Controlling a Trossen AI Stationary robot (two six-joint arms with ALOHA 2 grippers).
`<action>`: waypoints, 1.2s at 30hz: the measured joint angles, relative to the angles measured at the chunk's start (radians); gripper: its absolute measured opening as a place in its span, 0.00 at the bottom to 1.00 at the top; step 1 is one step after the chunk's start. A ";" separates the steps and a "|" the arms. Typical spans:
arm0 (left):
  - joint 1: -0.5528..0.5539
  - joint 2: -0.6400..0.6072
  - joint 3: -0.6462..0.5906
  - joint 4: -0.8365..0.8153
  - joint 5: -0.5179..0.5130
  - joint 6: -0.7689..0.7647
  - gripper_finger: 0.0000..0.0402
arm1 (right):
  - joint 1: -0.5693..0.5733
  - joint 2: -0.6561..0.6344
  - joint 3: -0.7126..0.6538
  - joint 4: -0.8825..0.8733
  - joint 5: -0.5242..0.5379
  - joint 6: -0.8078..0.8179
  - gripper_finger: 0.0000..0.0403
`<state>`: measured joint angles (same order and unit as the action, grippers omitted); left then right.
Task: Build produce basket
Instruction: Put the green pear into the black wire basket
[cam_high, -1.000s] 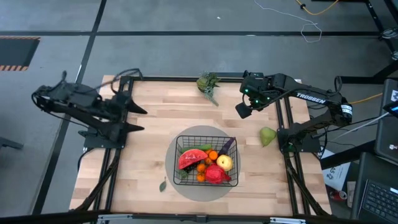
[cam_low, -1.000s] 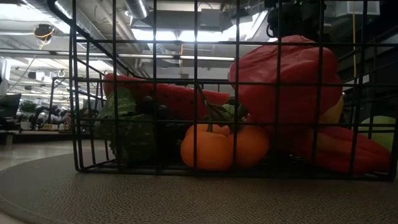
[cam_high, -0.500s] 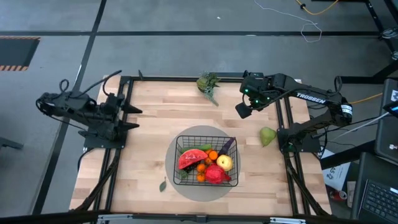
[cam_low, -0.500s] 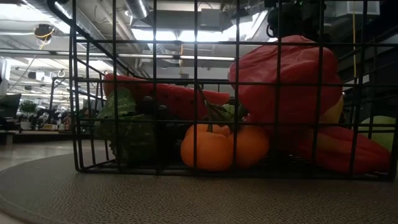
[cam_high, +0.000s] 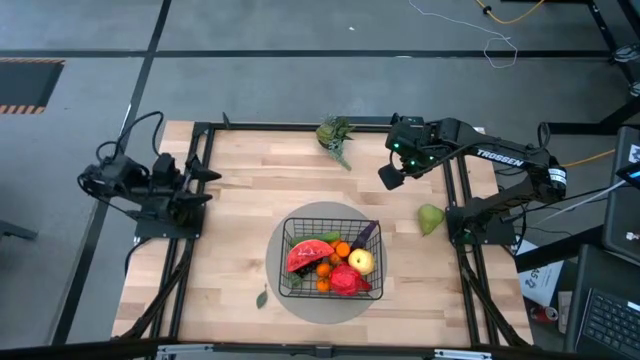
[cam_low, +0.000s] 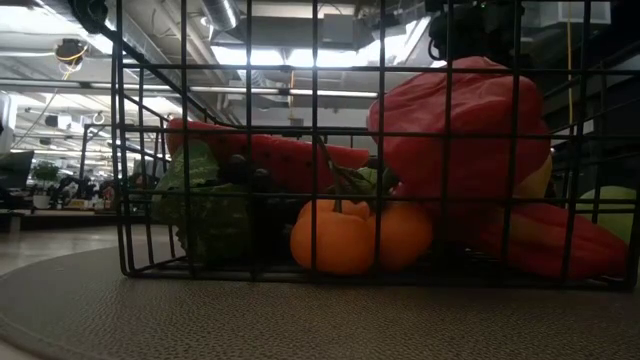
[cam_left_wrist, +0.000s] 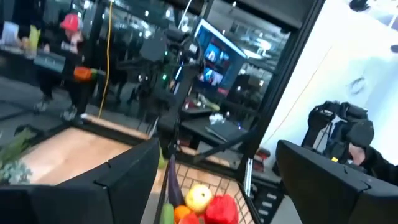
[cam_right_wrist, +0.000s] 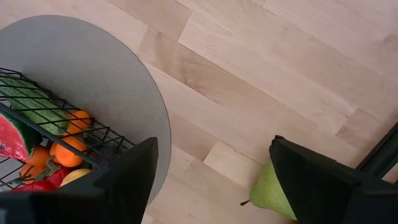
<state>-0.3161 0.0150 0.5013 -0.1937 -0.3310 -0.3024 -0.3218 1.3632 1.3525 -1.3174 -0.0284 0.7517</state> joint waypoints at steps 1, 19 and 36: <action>0.000 -0.014 -0.018 0.016 -0.002 0.011 0.79 | 0.000 0.000 0.000 0.000 0.000 0.000 0.77; 0.000 -0.012 -0.225 0.139 -0.025 0.025 0.79 | 0.000 0.000 0.000 0.011 0.000 0.000 0.77; 0.000 -0.012 -0.457 0.386 0.054 0.025 0.79 | 0.000 0.000 0.000 0.011 0.000 -0.005 0.77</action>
<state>-0.3161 0.0032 0.0442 0.1927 -0.2773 -0.2771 -0.3218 1.3632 1.3525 -1.3067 -0.0280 0.7471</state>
